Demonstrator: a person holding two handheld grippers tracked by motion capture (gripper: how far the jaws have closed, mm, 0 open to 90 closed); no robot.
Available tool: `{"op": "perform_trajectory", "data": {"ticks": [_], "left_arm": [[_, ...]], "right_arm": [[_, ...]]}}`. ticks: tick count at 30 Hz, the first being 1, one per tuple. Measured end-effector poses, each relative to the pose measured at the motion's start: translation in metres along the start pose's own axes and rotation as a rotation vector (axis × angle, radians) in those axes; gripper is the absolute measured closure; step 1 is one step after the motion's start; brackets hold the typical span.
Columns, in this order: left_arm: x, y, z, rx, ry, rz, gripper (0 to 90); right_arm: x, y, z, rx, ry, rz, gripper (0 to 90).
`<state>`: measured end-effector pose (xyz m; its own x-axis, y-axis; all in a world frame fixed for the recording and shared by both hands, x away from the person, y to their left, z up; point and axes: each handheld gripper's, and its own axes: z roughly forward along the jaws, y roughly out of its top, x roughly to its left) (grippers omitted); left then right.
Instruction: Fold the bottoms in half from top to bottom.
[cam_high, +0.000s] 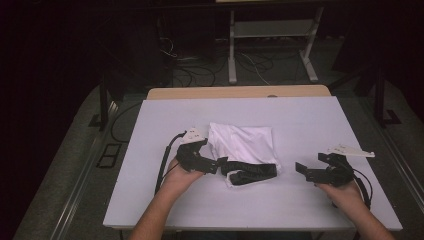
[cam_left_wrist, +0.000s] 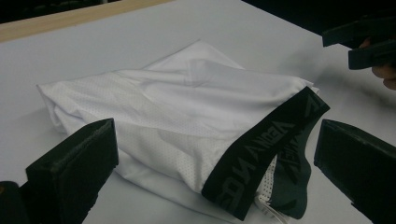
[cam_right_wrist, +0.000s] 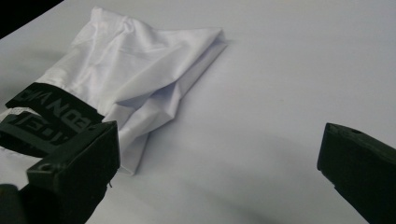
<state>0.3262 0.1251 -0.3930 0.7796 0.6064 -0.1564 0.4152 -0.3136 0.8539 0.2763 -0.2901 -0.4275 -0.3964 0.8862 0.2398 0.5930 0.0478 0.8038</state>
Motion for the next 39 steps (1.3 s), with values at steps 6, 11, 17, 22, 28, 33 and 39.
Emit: {"op": "perform_trajectory", "data": {"ticks": [6,11,17,22,28,33,39], "left_arm": [[-0.001,-0.001,-0.002,-0.006,0.003,0.003,0.0],[-0.001,-0.006,-0.015,-0.022,0.018,-0.003,0.0],[0.0,-0.013,-0.027,-0.036,0.038,-0.009,0.0],[0.004,-0.017,-0.034,-0.049,0.041,-0.03,0.0],[0.011,-0.027,-0.053,-0.059,0.078,-0.052,0.0],[0.012,-0.032,-0.061,-0.067,0.088,-0.065,0.0],[0.011,-0.038,-0.07,-0.08,0.098,-0.077,0.0]], "right_arm": [[-0.007,-0.001,-0.011,-0.003,-0.026,0.007,0.0],[-0.017,-0.005,-0.024,-0.016,-0.054,0.017,0.0],[-0.023,-0.008,-0.031,-0.017,-0.077,0.023,0.0],[-0.031,-0.012,-0.04,-0.029,-0.105,0.033,0.0],[-0.042,-0.024,-0.05,-0.028,-0.169,0.015,0.0],[-0.044,-0.026,-0.052,-0.03,-0.178,0.017,0.0],[-0.049,-0.033,-0.057,-0.025,-0.211,0.004,0.0]]}}
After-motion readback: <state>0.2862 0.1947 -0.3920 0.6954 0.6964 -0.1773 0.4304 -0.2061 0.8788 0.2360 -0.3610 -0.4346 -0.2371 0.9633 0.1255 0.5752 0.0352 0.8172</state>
